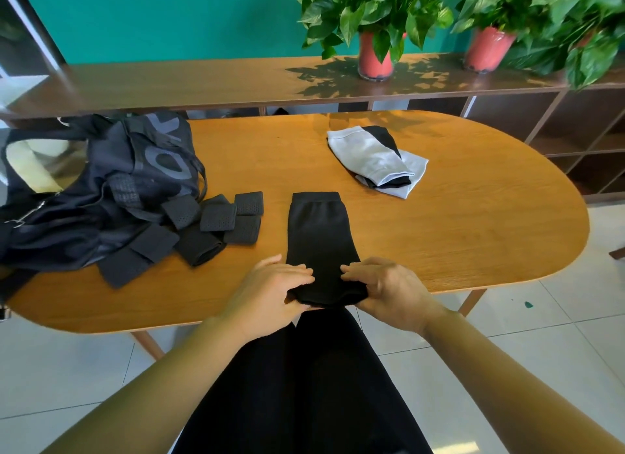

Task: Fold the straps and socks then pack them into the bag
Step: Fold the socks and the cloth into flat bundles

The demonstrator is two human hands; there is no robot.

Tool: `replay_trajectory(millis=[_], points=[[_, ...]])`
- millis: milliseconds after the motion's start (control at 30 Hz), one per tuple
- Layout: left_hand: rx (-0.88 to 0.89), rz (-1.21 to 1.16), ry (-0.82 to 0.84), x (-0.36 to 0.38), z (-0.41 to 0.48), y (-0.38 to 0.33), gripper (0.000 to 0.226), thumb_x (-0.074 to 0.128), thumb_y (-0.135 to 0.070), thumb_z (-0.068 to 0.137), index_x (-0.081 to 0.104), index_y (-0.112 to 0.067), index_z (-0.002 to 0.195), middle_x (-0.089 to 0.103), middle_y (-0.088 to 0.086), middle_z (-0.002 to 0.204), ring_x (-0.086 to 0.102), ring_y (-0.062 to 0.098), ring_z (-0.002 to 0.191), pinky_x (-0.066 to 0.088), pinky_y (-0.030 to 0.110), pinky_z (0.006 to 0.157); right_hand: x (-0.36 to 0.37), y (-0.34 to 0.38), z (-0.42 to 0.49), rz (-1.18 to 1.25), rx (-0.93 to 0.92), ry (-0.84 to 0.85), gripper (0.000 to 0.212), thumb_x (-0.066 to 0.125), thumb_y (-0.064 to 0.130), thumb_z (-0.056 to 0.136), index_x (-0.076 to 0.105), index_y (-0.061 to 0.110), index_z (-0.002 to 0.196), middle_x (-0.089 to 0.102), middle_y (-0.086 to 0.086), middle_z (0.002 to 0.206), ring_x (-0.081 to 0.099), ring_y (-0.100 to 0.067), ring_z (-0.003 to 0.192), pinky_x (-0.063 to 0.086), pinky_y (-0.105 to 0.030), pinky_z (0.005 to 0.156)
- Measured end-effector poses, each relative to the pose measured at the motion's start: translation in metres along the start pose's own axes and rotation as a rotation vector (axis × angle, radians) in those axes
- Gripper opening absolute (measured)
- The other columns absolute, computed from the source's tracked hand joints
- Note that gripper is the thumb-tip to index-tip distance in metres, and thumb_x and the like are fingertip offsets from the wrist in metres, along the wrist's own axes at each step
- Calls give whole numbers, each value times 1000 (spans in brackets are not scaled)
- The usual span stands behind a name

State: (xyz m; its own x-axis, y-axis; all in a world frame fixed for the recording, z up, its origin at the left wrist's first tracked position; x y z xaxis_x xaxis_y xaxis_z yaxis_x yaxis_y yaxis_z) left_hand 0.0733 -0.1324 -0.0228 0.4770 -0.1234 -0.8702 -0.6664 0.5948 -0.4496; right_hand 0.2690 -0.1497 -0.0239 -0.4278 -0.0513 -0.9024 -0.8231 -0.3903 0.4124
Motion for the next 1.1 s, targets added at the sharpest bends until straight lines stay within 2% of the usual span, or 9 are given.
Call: replay_trajectory(millis=[67, 133, 167, 233, 333, 500, 767, 1000, 1100], points=[[-125, -85, -9, -2, 0, 2, 32, 66, -31, 88, 66, -29, 120, 61, -17, 123, 46, -2, 120, 26, 38, 116, -2, -2, 2, 137, 76, -8, 34, 69, 23, 84, 66, 26, 118, 66, 8, 115, 59, -6, 104, 53, -32, 89], [-217, -138, -74, -4, 3, 3, 8, 61, -36, 91, 69, -38, 88, 67, -19, 87, 56, 1, 88, 41, 37, 92, -4, -3, 5, 381, 190, -8, 20, 65, 23, 88, 71, 26, 107, 71, 5, 98, 64, -12, 91, 55, -36, 83], [-256, -124, -154, -6, 5, 5, 24, 61, -38, 90, 58, -39, 67, 58, -16, 62, 52, 3, 67, 38, 35, 75, -5, -3, 6, 498, 245, -27, 16, 63, 25, 90, 72, 26, 102, 71, 3, 91, 65, -14, 87, 55, -39, 81], [-370, -90, -211, -7, 8, 9, 47, 60, -43, 90, 35, -29, 52, 35, -9, 46, 38, 9, 50, 30, 33, 67, -3, -9, 10, 615, 355, -113, 12, 63, 27, 89, 73, 23, 94, 71, -1, 86, 66, -21, 85, 54, -45, 81], [-491, -44, -195, -2, 13, 15, 46, 54, -50, 91, 40, -19, 60, 34, -7, 50, 38, 12, 54, 29, 33, 70, 0, -17, 18, 614, 512, -238, 14, 64, 30, 87, 71, 19, 83, 70, -4, 78, 65, -25, 81, 54, -47, 78], [-581, 27, -183, -2, 22, 17, 46, 54, -50, 92, 35, -25, 58, 42, -8, 55, 40, 8, 57, 27, 30, 70, 2, -21, 28, 526, 654, -318, 25, 66, 37, 85, 67, 14, 74, 66, -7, 69, 63, -23, 71, 53, -41, 66], [-692, 177, -206, 0, 26, 19, 26, 53, -52, 91, 61, -30, 81, 58, -9, 66, 54, 11, 71, 29, 34, 78, 6, -15, 31, 285, 729, -419, 21, 65, 32, 84, 63, 15, 72, 62, -1, 64, 60, -18, 64, 54, -33, 60], [-667, 274, -182, -8, 29, 12, 21, 53, -51, 92, 54, -30, 88, 54, -11, 71, 48, 10, 73, 28, 33, 79, 3, -8, 35, 129, 719, -370, 16, 60, 28, 86, 61, 14, 78, 58, 1, 67, 57, -17, 64, 50, -28, 60], [-486, 311, -278, -10, 30, 2, 15, 63, -39, 87, 53, -29, 92, 57, -10, 84, 49, 13, 87, 28, 32, 79, 2, -5, 36, 94, 719, -358, 15, 60, 28, 88, 60, 14, 81, 56, 2, 68, 54, -16, 64, 42, -25, 58]])
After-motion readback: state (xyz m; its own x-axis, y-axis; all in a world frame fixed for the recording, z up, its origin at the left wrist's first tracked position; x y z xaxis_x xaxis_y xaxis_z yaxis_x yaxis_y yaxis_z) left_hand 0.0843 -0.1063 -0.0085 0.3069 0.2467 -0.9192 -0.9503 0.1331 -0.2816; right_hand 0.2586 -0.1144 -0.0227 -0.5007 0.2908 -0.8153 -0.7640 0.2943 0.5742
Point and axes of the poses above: each hand's wrist, its own z-axis towards the middle knuckle, its own x-axis out of the palm, y = z × x, the point moved 5 cm from there along z, towards the middle knuckle
